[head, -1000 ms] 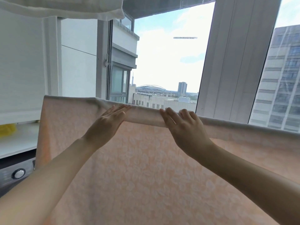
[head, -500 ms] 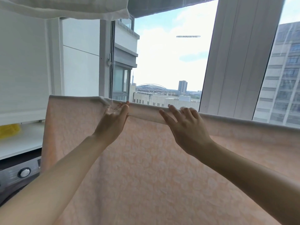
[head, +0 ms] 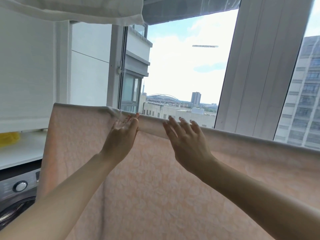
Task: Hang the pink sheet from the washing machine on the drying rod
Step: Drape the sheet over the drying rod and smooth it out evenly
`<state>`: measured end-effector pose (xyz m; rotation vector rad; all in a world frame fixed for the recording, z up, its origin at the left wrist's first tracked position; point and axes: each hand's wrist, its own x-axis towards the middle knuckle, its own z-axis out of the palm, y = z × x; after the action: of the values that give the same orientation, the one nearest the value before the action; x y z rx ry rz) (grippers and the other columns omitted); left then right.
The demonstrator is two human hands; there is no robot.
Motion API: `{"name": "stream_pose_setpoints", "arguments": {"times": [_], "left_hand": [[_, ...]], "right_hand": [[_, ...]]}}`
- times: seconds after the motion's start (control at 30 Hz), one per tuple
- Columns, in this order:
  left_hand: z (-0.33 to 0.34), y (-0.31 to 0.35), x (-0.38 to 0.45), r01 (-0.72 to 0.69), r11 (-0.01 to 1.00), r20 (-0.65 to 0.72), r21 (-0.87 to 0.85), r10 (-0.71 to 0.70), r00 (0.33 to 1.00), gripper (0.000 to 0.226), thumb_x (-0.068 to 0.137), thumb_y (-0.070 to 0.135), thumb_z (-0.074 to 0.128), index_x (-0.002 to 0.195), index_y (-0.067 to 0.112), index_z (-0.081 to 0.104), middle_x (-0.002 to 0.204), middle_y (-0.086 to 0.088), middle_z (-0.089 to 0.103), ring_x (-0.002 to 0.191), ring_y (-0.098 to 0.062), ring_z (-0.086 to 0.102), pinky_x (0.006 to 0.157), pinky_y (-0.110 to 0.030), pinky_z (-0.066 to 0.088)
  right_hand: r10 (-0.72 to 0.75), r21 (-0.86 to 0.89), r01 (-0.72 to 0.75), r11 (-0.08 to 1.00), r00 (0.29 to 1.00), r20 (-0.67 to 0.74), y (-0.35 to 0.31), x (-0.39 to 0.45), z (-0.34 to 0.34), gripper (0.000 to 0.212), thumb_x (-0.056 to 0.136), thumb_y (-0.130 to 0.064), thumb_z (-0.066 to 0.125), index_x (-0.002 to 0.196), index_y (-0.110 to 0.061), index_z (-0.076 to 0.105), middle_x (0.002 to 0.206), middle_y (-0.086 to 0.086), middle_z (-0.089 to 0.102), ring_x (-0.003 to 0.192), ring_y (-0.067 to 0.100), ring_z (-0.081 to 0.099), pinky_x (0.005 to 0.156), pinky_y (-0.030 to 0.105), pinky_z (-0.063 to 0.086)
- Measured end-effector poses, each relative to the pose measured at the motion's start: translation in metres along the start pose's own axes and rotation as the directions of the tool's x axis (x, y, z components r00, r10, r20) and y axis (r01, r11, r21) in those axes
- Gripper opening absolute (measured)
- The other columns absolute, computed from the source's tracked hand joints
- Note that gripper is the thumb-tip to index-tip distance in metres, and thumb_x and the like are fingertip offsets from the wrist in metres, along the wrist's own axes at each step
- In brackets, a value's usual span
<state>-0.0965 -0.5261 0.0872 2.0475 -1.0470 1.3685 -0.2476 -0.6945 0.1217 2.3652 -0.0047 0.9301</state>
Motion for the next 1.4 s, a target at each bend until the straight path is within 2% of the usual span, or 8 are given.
{"name": "stream_pose_setpoints", "arguments": {"times": [0.13, 0.33, 0.57, 0.7, 0.83, 1.07, 1.3, 1.4], "left_hand": [[0.005, 0.000, -0.001, 0.022, 1.000, -0.058, -0.022, -0.023, 0.998, 0.009, 0.097, 0.013, 0.050, 0.090, 0.008, 0.052, 0.117, -0.018, 0.068, 0.103, -0.036, 0.068, 0.101, -0.050, 0.040], [0.006, 0.001, 0.001, 0.029, 0.999, -0.071, 0.035, -0.026, 0.997, 0.018, 0.095, 0.021, 0.049, 0.097, 0.006, 0.059, 0.123, -0.014, 0.065, 0.111, -0.037, 0.063, 0.101, -0.060, 0.042], [0.000, -0.005, 0.006, -0.032, 0.995, -0.118, 0.096, 0.043, 0.992, 0.021, 0.092, 0.023, 0.054, 0.098, 0.006, 0.065, 0.113, -0.010, 0.071, 0.100, -0.029, 0.070, 0.104, -0.057, 0.040], [0.007, -0.019, 0.006, -0.014, 0.997, -0.075, 0.082, 0.021, 0.997, 0.021, 0.093, 0.023, 0.055, 0.107, 0.009, 0.064, 0.120, -0.008, 0.068, 0.113, -0.030, 0.064, 0.104, -0.060, 0.040], [0.007, -0.044, 0.008, 0.030, 0.999, -0.047, 0.034, -0.029, 0.998, 0.016, 0.094, 0.007, 0.056, 0.108, 0.012, 0.059, 0.119, -0.006, 0.067, 0.116, -0.025, 0.060, 0.108, -0.060, 0.035], [-0.002, -0.090, 0.029, 0.124, 0.992, 0.086, 0.012, -0.124, 0.989, 0.023, 0.097, 0.005, 0.047, 0.113, 0.011, 0.062, 0.114, -0.006, 0.068, 0.113, -0.026, 0.060, 0.114, -0.058, 0.025], [-0.015, -0.119, 0.041, 0.069, 0.980, 0.179, -0.189, -0.035, 0.983, 0.022, 0.100, 0.012, 0.046, 0.110, 0.011, 0.065, 0.105, -0.006, 0.070, 0.100, -0.021, 0.063, 0.089, -0.030, 0.048], [-0.015, -0.124, 0.042, 0.019, 0.978, 0.148, -0.205, 0.012, 0.989, 0.016, 0.099, 0.017, 0.049, 0.102, 0.012, 0.064, 0.104, -0.005, 0.071, 0.097, -0.020, 0.066, 0.084, -0.029, 0.051]], "right_hand": [[-0.042, 0.002, 0.042, 0.999, 0.999, -0.005, -0.013, 0.019, 0.003, 0.065, 0.094, -0.015, 0.044, 0.151, -0.003, 0.015, 0.156, 0.019, 0.021, 0.141, 0.039, 0.027, 0.113, 0.053, 0.024], [-0.090, 0.007, 0.090, 0.996, 0.996, -0.029, -0.032, 0.049, 0.012, 0.060, 0.099, -0.018, 0.039, 0.150, 0.001, 0.013, 0.155, 0.022, 0.023, 0.140, 0.040, 0.029, 0.113, 0.052, 0.029], [-0.072, 0.026, 0.074, 0.997, 0.995, -0.066, -0.047, 0.073, 0.020, 0.052, 0.095, -0.018, 0.038, 0.143, 0.001, 0.036, 0.142, 0.022, 0.046, 0.122, 0.041, 0.053, 0.100, 0.048, 0.046], [-0.070, 0.021, 0.073, 0.997, 0.990, -0.125, -0.049, 0.076, 0.027, 0.048, 0.093, -0.017, 0.043, 0.137, 0.000, 0.046, 0.131, 0.019, 0.057, 0.103, 0.036, 0.062, 0.085, 0.045, 0.053], [-0.049, -0.010, 0.048, 0.999, 0.978, -0.204, -0.046, 0.073, 0.033, 0.051, 0.090, -0.010, 0.029, 0.136, 0.003, 0.047, 0.126, 0.019, 0.060, 0.093, 0.036, 0.062, 0.078, 0.044, 0.052], [0.023, -0.008, -0.026, 1.000, 0.975, -0.221, -0.051, 0.077, 0.035, 0.049, 0.089, -0.020, 0.062, 0.134, -0.002, 0.052, 0.122, 0.016, 0.064, 0.096, 0.036, 0.064, 0.076, 0.044, 0.053], [0.028, -0.008, -0.031, 0.999, 0.960, -0.277, -0.050, 0.074, 0.040, 0.047, 0.092, -0.019, 0.060, 0.136, -0.004, 0.051, 0.126, 0.014, 0.063, 0.095, 0.035, 0.063, 0.077, 0.043, 0.052], [0.032, 0.000, -0.034, 0.999, 0.955, -0.295, -0.051, 0.073, 0.040, 0.046, 0.093, -0.017, 0.059, 0.136, -0.004, 0.051, 0.125, 0.013, 0.062, 0.091, 0.033, 0.062, 0.075, 0.042, 0.051]]}}
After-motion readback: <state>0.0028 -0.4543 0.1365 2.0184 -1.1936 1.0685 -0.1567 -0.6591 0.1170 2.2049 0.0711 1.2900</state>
